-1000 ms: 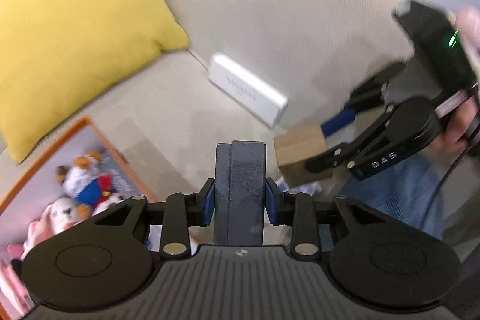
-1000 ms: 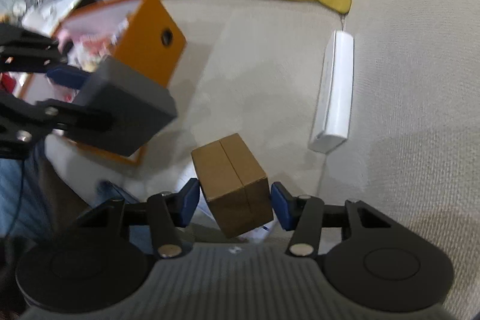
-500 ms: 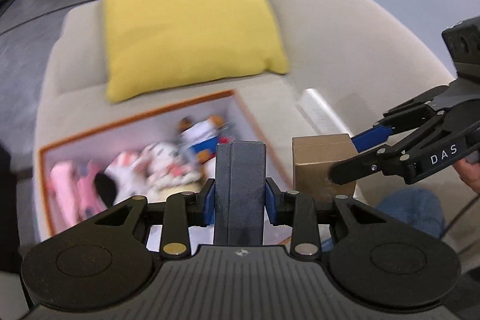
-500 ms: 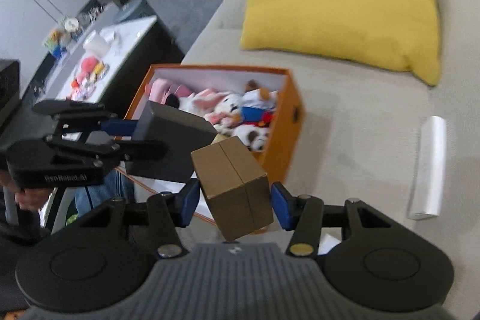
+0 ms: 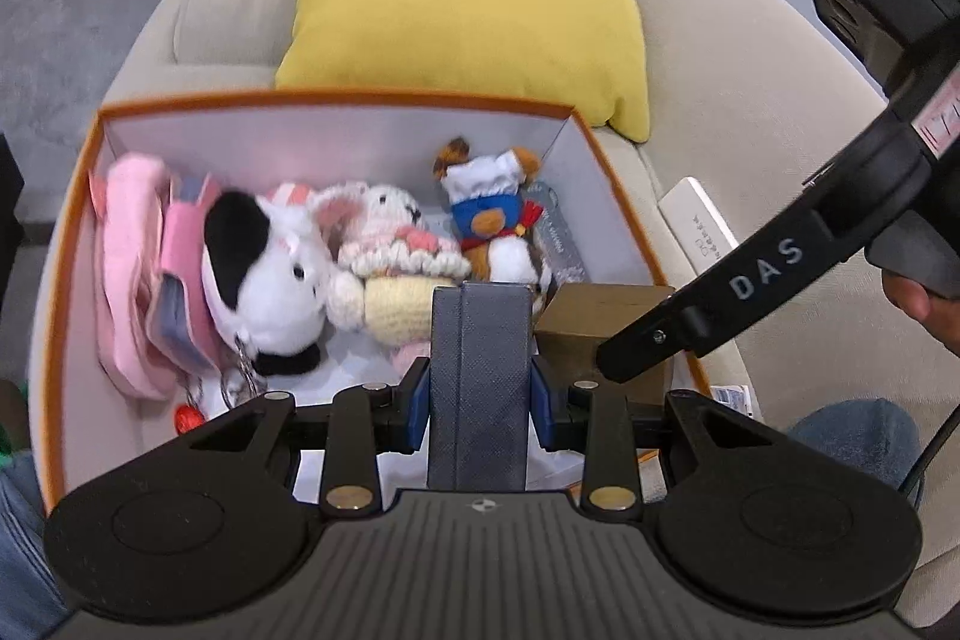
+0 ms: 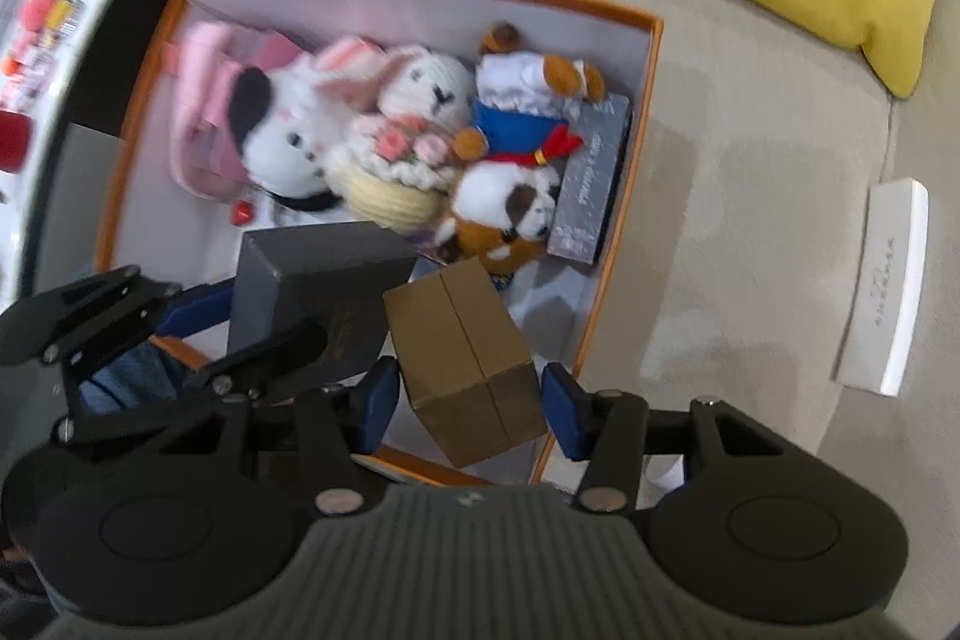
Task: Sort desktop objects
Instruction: 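Carry the black box and brown cube over the orange box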
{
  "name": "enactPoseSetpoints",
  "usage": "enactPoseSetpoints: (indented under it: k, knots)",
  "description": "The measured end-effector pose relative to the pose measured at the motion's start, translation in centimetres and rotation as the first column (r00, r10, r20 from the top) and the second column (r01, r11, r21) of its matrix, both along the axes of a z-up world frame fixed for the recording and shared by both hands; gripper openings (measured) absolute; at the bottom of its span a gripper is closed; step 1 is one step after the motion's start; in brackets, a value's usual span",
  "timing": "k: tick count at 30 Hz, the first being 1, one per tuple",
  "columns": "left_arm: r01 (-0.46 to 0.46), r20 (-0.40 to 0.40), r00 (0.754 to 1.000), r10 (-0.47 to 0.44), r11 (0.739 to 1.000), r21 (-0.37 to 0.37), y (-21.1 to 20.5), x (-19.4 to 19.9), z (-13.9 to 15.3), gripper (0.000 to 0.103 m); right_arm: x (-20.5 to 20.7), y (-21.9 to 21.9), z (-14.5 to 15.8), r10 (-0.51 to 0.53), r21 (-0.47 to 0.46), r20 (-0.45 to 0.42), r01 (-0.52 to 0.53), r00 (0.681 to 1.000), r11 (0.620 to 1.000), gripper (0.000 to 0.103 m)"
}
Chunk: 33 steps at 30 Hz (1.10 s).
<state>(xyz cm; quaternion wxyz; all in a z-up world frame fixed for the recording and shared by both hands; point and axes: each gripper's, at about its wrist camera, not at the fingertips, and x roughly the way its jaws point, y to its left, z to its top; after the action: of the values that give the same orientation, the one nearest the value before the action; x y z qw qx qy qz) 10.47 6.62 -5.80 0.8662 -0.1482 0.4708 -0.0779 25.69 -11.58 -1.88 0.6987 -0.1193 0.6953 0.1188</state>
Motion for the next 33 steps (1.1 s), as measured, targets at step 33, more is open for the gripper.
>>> enactPoseSetpoints:
  k: [33]
  knots:
    - [0.01, -0.131, 0.991, -0.013, 1.0, -0.022, -3.3, 2.0, -4.3, 0.038, -1.8, -4.4, 5.0, -0.072, 0.084, 0.193, 0.057, 0.979, 0.995, 0.056]
